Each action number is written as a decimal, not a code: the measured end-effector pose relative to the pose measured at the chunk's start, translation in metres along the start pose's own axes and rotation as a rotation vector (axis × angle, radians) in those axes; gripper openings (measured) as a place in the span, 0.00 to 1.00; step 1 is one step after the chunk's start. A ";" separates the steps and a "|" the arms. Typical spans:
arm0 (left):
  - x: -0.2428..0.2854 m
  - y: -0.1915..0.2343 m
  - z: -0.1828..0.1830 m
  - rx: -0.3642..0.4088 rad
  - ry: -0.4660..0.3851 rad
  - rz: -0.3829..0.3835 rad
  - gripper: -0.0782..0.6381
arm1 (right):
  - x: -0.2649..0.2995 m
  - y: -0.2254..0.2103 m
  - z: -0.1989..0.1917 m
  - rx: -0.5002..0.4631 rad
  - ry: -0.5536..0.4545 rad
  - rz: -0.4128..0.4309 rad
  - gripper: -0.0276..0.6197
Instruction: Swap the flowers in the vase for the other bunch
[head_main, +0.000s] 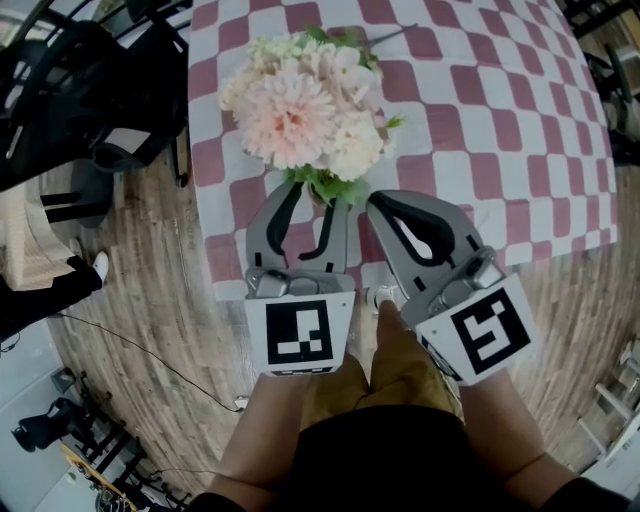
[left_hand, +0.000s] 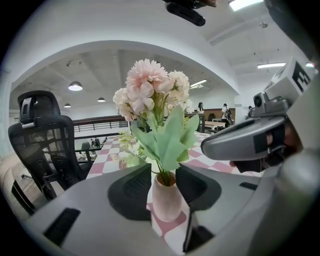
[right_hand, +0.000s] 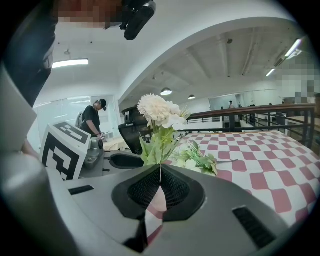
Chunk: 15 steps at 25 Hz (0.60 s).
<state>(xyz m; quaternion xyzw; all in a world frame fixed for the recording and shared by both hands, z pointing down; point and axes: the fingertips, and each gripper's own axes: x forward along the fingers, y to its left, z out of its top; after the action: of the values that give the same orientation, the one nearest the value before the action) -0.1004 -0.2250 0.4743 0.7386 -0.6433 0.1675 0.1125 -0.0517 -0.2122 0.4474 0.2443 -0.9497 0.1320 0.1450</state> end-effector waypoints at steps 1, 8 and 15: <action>0.000 0.000 0.000 0.000 0.000 0.000 0.33 | 0.000 0.000 0.000 0.002 0.001 0.000 0.09; -0.002 0.000 -0.001 0.003 -0.009 -0.008 0.33 | 0.001 0.004 -0.006 -0.035 0.022 0.025 0.09; -0.001 -0.010 -0.002 0.011 -0.006 -0.043 0.34 | -0.001 0.001 -0.005 -0.037 0.019 0.018 0.09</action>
<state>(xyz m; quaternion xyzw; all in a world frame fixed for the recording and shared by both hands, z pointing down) -0.0911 -0.2219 0.4764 0.7535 -0.6266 0.1663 0.1098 -0.0506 -0.2089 0.4519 0.2317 -0.9527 0.1183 0.1573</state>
